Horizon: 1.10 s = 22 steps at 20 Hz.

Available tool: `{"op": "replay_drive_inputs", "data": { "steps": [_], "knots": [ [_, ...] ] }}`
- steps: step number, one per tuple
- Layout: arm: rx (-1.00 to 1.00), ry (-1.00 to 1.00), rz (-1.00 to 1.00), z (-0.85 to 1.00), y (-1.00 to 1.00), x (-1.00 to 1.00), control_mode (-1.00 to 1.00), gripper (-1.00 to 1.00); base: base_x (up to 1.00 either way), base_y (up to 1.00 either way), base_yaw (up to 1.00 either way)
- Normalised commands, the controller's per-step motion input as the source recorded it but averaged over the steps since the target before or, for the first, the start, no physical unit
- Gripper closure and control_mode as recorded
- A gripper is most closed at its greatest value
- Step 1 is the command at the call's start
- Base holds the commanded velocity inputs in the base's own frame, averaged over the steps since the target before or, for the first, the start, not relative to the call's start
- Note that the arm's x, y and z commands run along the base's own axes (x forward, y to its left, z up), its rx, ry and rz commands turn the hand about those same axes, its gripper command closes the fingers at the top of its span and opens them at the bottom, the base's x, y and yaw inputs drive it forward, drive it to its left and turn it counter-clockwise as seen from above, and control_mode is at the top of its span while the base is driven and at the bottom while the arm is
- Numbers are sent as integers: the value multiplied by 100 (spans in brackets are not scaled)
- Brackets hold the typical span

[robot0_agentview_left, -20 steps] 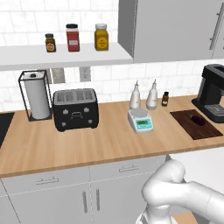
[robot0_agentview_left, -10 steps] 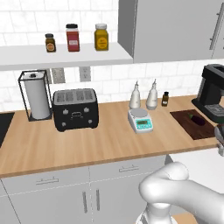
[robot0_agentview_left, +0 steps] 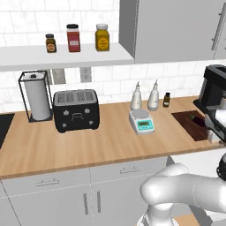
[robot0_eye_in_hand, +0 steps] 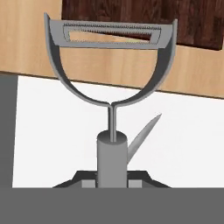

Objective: Place the appropriate cutting tool for cutting the eggplant skin on the cutting board.

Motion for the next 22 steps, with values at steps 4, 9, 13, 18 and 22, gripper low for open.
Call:
{"op": "replay_drive_inputs", "data": {
  "steps": [4, 9, 13, 18, 22],
  "knots": [
    [0, -2, 0, 9, 31, 60, -100, 100, 0, 0, 0],
    [2, -3, 0, -3, 40, 79, -100, 100, 0, 0, 0],
    [11, -3, 3, -1, 8, 76, -100, 100, 0, 0, 0],
    [6, -8, 6, -10, 10, 45, -100, 100, 0, 0, 0],
    [2, -14, 5, -17, 0, 35, -100, 100, 0, 0, 0]
  ]
}}
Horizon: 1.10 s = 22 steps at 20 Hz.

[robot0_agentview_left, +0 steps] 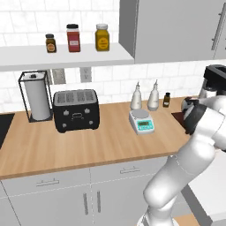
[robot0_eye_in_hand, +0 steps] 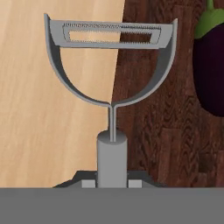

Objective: Place the appropriate cutting tool for cutting the eggplant skin on the cutting board.

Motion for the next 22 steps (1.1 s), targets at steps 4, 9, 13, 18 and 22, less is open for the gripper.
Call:
{"op": "replay_drive_inputs", "data": {
  "steps": [4, 9, 13, 18, 22],
  "knots": [
    [0, -10, 2, -18, 0, 36, -100, 100, 0, 0, 0],
    [0, -6, 0, -18, -10, 41, -100, 100, 0, 0, 0],
    [0, -4, 0, -11, -31, 11, -100, 100, 0, 0, 0],
    [0, 0, 0, -3, -30, 8, -100, 100, 0, 0, 0],
    [0, 0, 0, -1, -17, 9, -100, 100, 0, 0, 0]
  ]
}}
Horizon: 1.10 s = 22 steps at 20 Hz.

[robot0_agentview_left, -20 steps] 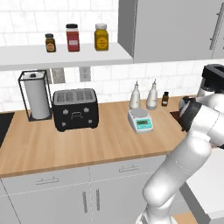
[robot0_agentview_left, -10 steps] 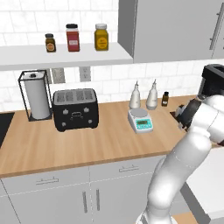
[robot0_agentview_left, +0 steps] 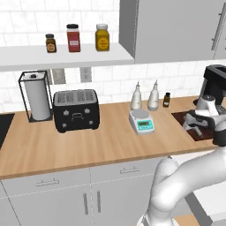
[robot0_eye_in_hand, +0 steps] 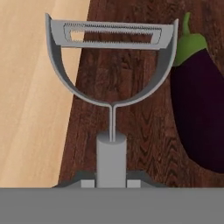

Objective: Place the appropriate cutting tool for cutting the eggplant skin on the cutting board.

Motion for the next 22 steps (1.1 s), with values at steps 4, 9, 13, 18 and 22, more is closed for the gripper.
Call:
{"op": "replay_drive_inputs", "data": {
  "steps": [4, 9, 13, 18, 22],
  "knots": [
    [0, 0, 0, -13, -1, 0, -100, 100, 0, 0, 0],
    [0, 0, 0, -20, 0, 0, -100, -100, 0, 0, 0],
    [0, 0, 0, -6, -12, 0, -100, -100, 0, 0, 0],
    [0, 0, 0, 3, -27, 0, -100, -100, 0, 0, 0],
    [2, 0, 0, 61, -16, -12, -100, -100, 0, 0, 0]
  ]
}}
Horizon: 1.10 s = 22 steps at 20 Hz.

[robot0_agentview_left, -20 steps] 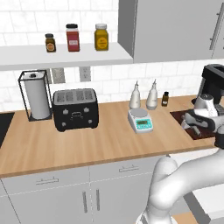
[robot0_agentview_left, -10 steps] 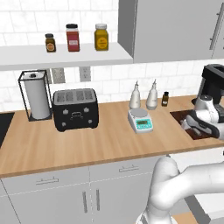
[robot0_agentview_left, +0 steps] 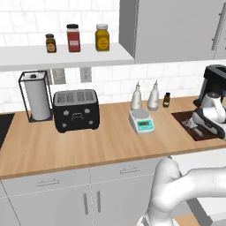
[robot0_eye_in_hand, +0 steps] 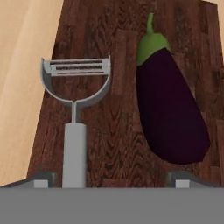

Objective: Place the appropriate cutting tool for cutting the eggplant skin on the cutting board.

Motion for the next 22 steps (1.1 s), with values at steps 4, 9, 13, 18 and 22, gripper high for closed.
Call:
{"op": "replay_drive_inputs", "data": {
  "steps": [4, 9, 13, 18, 22],
  "knots": [
    [8, 1, 0, 82, 11, -84, -100, -100, 0, 0, 0],
    [9, 6, -3, 21, 36, -100, -100, -100, 0, 0, 0],
    [7, 0, -10, 3, 80, -100, -100, -100, 0, 0, 0],
    [7, 0, -4, 18, 94, -94, -100, -100, 0, 0, 0],
    [3, 0, -3, 34, 58, -100, -100, -100, 0, 0, 0]
  ]
}}
